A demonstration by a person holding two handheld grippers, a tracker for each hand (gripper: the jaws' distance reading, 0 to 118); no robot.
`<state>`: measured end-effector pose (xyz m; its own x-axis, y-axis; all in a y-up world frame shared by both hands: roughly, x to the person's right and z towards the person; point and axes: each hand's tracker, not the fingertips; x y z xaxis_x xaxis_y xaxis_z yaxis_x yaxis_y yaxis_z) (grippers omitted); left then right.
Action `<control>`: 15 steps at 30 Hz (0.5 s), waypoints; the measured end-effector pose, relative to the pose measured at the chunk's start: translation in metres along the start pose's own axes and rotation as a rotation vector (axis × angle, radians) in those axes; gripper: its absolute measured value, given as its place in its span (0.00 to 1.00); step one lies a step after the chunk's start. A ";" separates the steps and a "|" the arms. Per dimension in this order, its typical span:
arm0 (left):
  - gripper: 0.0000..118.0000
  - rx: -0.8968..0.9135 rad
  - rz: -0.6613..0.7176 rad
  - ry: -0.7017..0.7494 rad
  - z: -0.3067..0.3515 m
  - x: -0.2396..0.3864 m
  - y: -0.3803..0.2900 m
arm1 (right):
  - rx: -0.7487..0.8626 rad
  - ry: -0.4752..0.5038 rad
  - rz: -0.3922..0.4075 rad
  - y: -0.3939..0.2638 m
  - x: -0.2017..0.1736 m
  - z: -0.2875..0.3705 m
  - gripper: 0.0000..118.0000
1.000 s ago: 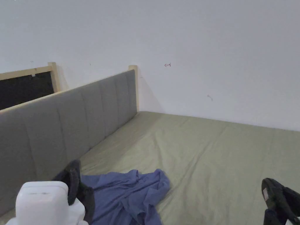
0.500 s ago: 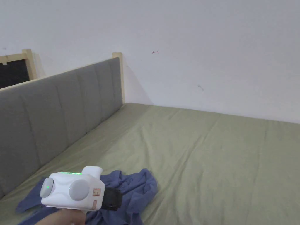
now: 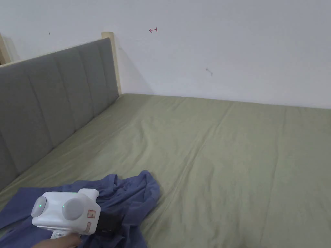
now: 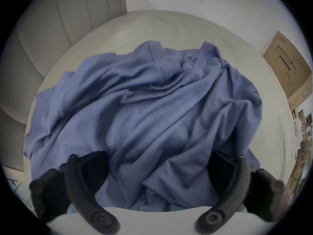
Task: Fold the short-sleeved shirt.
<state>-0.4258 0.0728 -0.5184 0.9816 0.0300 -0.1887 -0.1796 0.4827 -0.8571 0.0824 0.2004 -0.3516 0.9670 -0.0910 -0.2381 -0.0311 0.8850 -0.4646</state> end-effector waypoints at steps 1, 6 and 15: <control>0.63 0.053 -0.008 -0.016 0.012 0.002 -0.002 | -0.005 0.004 -0.002 0.001 0.000 0.001 0.00; 0.06 0.181 -0.051 0.015 0.068 -0.003 -0.016 | 0.025 0.018 -0.002 0.010 0.002 0.021 0.00; 0.06 0.689 -0.188 -0.109 0.293 0.051 0.018 | 0.150 0.019 -0.047 0.022 0.018 0.076 0.00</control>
<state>-0.3595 0.3388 -0.4030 0.9992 -0.0382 0.0116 0.0398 0.9295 -0.3666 0.1182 0.2528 -0.3013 0.9616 -0.1408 -0.2357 0.0532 0.9378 -0.3432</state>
